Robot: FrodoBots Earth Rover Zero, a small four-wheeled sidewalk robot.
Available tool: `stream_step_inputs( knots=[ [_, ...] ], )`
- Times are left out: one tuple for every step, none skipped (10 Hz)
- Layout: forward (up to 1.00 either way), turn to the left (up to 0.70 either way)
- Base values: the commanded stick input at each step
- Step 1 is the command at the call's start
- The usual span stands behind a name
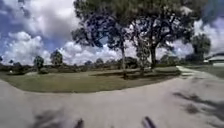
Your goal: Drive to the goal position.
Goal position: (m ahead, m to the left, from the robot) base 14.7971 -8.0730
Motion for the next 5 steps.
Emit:
stream_step_inputs(
  knots=[
    [0.70,-0.35],
    [0.70,-0.35],
    [0.70,-0.35],
    [0.70,-0.35],
    [0.70,-0.35]
  ],
)
